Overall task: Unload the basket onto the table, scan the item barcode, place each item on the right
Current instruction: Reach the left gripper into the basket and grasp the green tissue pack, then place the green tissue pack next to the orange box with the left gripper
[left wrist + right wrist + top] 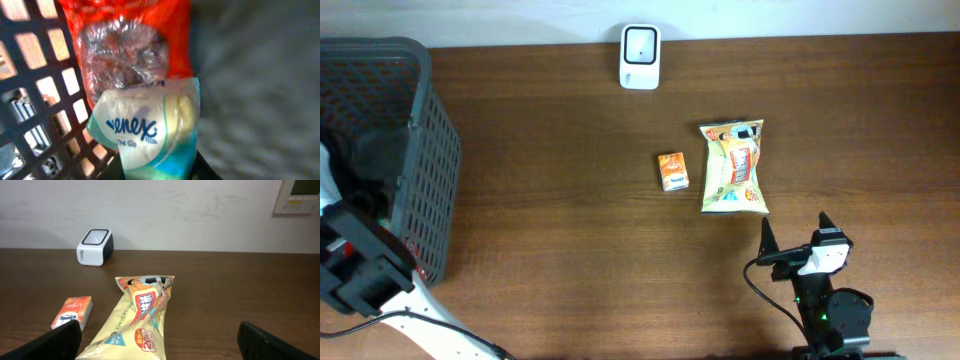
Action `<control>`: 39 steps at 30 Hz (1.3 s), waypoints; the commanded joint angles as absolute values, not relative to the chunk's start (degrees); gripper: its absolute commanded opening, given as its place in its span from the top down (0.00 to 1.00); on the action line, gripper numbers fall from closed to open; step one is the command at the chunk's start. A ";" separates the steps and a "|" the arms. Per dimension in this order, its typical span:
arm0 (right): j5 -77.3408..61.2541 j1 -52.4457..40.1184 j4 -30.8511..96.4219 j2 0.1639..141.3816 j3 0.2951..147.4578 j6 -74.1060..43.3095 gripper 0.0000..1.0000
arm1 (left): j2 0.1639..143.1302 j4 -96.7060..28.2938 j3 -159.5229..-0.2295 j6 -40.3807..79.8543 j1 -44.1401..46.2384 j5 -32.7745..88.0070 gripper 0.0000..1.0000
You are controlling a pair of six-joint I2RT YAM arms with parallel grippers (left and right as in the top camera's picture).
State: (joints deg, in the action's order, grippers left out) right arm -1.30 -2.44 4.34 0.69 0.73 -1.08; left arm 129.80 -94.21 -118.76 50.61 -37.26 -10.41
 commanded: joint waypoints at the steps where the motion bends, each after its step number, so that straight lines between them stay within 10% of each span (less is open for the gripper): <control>1: -0.99 -2.17 4.56 0.30 0.32 -1.10 0.02 | 127.83 -96.75 -136.62 38.39 -37.08 1.80 1.00; 4: -0.99 -2.17 4.56 0.30 0.32 -1.10 0.02 | 122.69 -96.62 -144.55 33.36 -35.14 20.99 1.00; 12: -0.99 -2.17 4.56 0.30 0.32 -1.10 0.02 | 106.72 -94.02 -149.27 28.32 -11.62 21.21 1.00; 19: -0.99 -2.17 4.56 0.32 0.32 -1.10 0.02 | 124.90 -83.50 -147.46 26.04 31.29 -0.80 1.00; 25: -0.99 -2.17 4.56 0.30 0.32 -1.10 0.02 | 143.17 -79.79 -147.41 26.09 40.47 -1.50 0.90; 28: -0.99 -2.17 4.56 0.32 0.32 -1.10 0.02 | 148.20 -75.44 -147.41 26.09 40.88 -1.45 0.71; 30: -0.99 -2.17 4.56 0.30 0.32 -1.10 0.02 | 149.91 -75.42 -147.41 26.06 40.88 -1.48 0.31; 33: -0.99 -2.17 4.56 0.32 0.32 -1.10 0.02 | 150.08 -75.81 -147.59 26.00 40.86 -1.28 0.06; 39: -0.99 -2.17 4.56 0.30 0.32 -1.10 0.02 | 142.37 -82.89 -159.26 24.36 37.17 -1.32 0.04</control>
